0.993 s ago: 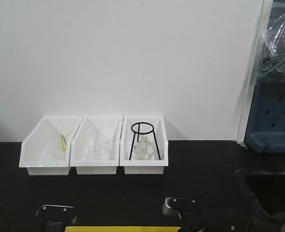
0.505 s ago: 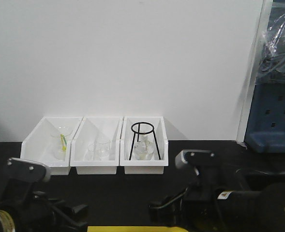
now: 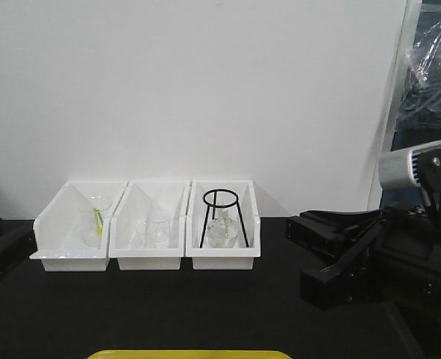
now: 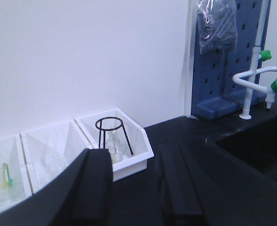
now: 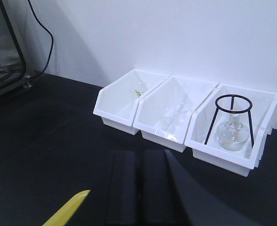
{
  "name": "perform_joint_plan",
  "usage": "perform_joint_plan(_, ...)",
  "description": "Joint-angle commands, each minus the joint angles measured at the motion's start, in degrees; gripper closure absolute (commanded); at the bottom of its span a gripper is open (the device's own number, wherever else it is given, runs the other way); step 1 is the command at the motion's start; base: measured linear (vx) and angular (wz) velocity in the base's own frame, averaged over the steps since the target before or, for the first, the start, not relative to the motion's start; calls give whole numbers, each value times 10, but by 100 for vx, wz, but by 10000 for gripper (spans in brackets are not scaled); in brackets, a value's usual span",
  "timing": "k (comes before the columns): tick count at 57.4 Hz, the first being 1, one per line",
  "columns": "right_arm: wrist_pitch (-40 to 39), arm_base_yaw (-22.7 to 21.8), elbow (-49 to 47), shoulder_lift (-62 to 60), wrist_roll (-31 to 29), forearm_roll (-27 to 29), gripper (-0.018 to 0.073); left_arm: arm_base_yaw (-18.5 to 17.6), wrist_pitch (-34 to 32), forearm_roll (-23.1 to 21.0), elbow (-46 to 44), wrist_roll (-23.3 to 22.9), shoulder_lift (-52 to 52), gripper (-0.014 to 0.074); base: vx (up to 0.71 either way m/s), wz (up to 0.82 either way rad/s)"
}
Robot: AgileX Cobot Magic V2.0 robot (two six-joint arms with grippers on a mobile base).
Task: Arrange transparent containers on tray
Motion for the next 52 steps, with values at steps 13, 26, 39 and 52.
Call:
perform_joint_plan(13,-30,-3,-19,-11,-5,8,446,-2,-41,0,-16,5,-13,318,0,0)
perform_joint_plan(26,-30,-3,-19,-11,-5,8,446,-2,-42,0,-16,5,-13,356,0,0)
perform_joint_plan(39,-30,-3,-19,-11,-5,8,446,16,-21,42,36,-25,-71,405,0,0)
perform_joint_plan(52,-30,-3,-19,-11,-5,8,446,107,-5,58,204,-39,-259,596,0,0)
